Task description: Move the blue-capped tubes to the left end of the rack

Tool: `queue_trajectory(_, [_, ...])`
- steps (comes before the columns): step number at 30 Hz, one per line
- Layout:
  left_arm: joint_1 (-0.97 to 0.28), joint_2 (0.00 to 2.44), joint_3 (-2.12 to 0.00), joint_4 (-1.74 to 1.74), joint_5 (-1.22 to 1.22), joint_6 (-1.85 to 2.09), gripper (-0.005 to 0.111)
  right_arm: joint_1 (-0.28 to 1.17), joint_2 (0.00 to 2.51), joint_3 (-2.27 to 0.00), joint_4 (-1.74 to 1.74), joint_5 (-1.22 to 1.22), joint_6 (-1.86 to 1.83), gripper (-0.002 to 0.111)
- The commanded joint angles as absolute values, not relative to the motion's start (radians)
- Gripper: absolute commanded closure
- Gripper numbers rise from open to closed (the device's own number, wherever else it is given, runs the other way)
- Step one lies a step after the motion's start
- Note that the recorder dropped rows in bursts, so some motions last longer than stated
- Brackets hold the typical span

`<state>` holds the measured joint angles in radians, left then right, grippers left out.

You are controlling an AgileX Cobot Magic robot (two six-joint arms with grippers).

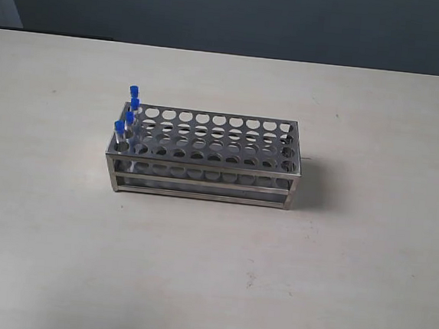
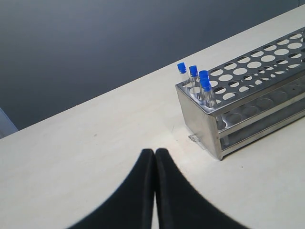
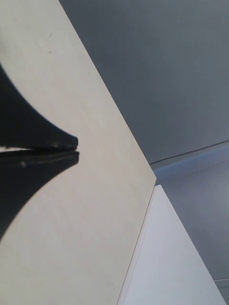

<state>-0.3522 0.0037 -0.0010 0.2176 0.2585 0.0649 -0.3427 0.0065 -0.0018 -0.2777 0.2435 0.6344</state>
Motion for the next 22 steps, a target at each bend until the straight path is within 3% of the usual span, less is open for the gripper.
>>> queue_trajectory(1, [-0.359, 0.000, 0.000, 0.222, 0.254, 0.061, 0.106, -0.348, 0.000, 0.000, -0.278, 0.234, 0.631, 0.109])
queue_trajectory(13, [-0.181, 0.000, 0.000, 0.103, 0.242, -0.072, 0.106, -0.348, 0.000, 0.000, -0.278, 0.238, 0.631, 0.109])
queue_trajectory(22, [-0.119, 0.000, 0.000, 0.072, 0.245, -0.080, 0.106, -0.348, 0.000, 0.000, -0.278, 0.238, 0.631, 0.109])
